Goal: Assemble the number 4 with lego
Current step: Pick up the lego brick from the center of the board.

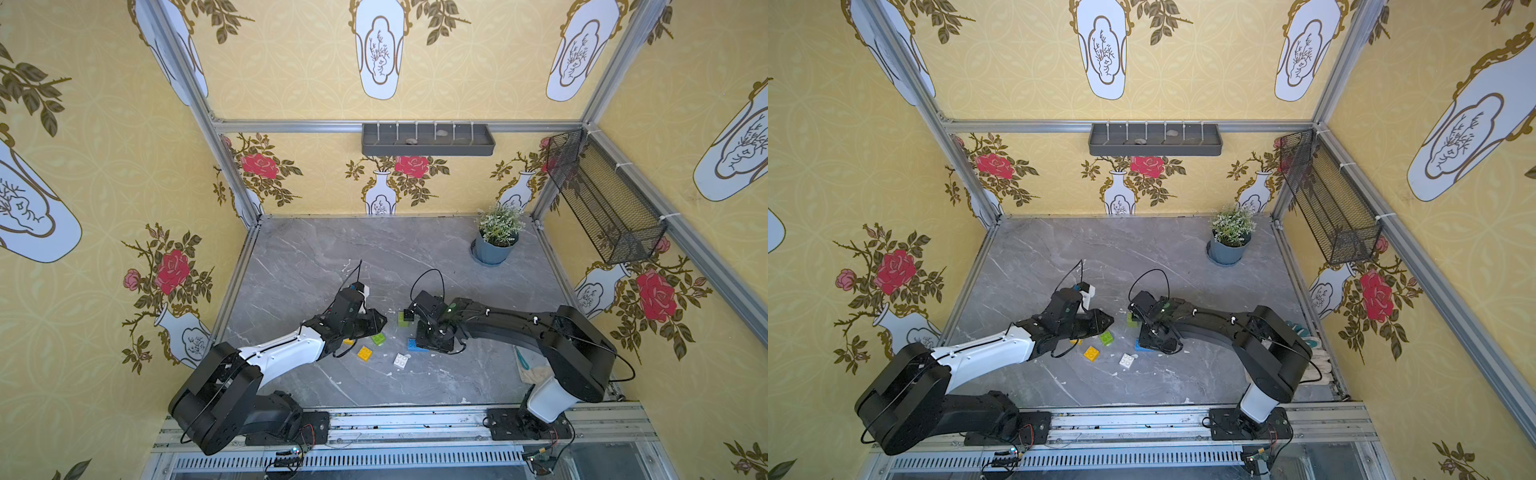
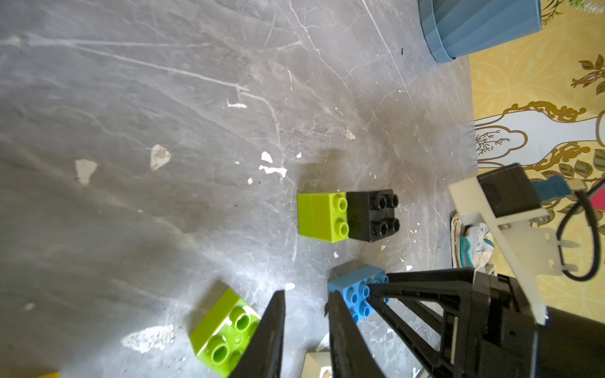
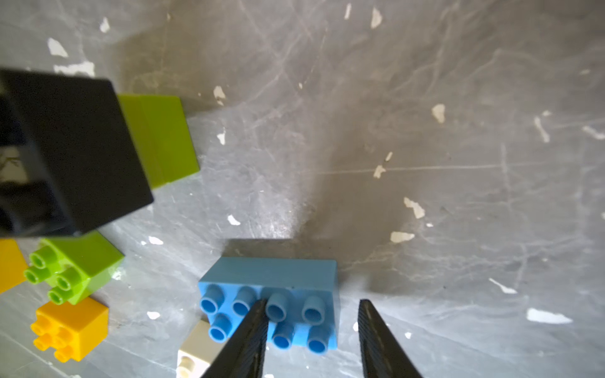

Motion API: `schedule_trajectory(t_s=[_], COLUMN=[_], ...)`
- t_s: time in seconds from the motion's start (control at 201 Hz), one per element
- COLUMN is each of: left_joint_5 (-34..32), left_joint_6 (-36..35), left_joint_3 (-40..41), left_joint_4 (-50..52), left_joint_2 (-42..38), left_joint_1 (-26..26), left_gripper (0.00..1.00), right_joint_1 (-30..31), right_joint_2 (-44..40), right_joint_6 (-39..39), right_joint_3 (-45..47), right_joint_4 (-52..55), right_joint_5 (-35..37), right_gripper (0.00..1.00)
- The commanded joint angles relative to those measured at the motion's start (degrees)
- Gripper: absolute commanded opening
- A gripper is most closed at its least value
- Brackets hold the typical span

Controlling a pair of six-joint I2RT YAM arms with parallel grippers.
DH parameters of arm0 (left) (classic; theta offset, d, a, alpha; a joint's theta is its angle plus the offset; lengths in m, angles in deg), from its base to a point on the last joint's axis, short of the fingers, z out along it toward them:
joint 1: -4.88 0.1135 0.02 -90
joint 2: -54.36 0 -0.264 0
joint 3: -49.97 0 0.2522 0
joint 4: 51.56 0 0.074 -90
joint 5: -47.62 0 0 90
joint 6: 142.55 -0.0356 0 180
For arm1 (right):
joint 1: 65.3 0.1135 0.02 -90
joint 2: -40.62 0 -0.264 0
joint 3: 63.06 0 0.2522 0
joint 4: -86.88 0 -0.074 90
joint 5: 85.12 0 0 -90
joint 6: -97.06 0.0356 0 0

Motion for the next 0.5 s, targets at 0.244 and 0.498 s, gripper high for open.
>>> schedule_trajectory(t_s=[0.244,0.498], left_joint_5=[0.82,1.63], left_joint_6=[1.59,3.48], left_joint_3=[1.82,2.22], left_joint_4=[4.2,6.27], left_joint_2=[-4.77,-8.38], left_joint_1=[-0.3,-1.35], left_gripper=[0.45,0.48], right_joint_1=[1.01,2.03], right_joint_2=[0.81,-2.75], right_joint_6=[-2.23,-2.1], right_joint_3=[0.1,-0.08], right_joint_4=[0.11,0.31], right_joint_5=[1.23,1.99], right_gripper=[0.37,0.35])
